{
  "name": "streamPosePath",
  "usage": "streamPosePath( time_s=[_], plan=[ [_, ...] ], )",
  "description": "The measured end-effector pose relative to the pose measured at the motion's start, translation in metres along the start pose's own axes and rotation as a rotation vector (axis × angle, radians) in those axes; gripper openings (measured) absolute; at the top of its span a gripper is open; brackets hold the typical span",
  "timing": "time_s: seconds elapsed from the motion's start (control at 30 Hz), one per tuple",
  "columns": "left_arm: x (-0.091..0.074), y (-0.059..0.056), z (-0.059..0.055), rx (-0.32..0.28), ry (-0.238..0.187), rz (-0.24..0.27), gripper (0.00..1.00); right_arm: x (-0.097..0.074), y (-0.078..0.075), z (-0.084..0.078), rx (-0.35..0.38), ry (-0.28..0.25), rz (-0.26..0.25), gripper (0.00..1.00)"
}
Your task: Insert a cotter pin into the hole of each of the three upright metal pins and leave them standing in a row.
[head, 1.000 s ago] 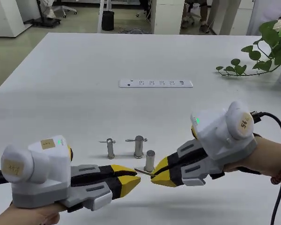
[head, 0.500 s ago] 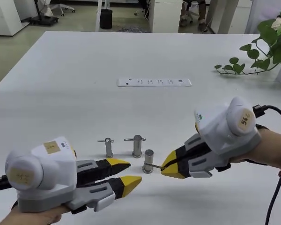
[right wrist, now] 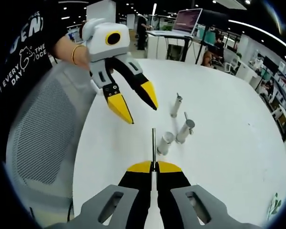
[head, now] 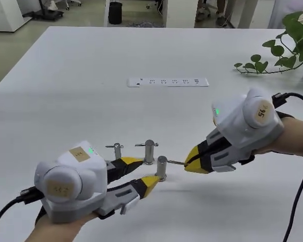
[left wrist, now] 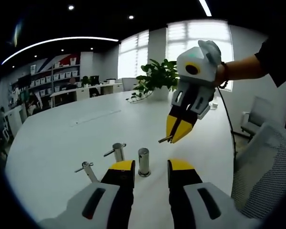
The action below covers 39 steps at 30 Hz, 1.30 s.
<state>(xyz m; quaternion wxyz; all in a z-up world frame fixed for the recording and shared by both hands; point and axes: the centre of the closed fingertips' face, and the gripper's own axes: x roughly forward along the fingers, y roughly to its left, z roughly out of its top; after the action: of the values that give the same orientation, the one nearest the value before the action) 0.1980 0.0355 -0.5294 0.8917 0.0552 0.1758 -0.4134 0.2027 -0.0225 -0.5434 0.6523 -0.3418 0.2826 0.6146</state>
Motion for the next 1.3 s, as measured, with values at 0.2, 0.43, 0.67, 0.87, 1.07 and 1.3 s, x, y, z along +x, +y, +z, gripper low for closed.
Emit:
streamPosePath(
  time_s=[0.2,0.43,0.67,0.87,1.07,1.3],
  plan=[
    [0.012,0.005,-0.010,-0.001,0.034,0.058,0.27,0.003,-0.007,-0.006,-0.020,0.025,0.006,0.00],
    [0.022,0.009,-0.015,-0.002,0.061,0.089,0.26,0.009,-0.014,-0.018,-0.035,0.063,0.017,0.00],
    [0.032,0.012,-0.020,-0.019,0.080,0.102,0.25,0.015,-0.022,-0.025,-0.048,0.082,0.025,0.00],
    [0.045,0.014,-0.026,-0.022,0.103,0.106,0.23,0.019,-0.024,-0.027,-0.056,0.088,0.035,0.00],
    [0.054,0.015,-0.031,-0.029,0.118,0.101,0.22,0.022,-0.026,-0.029,-0.062,0.088,0.049,0.00],
    [0.060,0.014,-0.035,-0.039,0.128,0.094,0.19,0.024,-0.024,-0.026,-0.075,0.088,0.063,0.00]
  ],
)
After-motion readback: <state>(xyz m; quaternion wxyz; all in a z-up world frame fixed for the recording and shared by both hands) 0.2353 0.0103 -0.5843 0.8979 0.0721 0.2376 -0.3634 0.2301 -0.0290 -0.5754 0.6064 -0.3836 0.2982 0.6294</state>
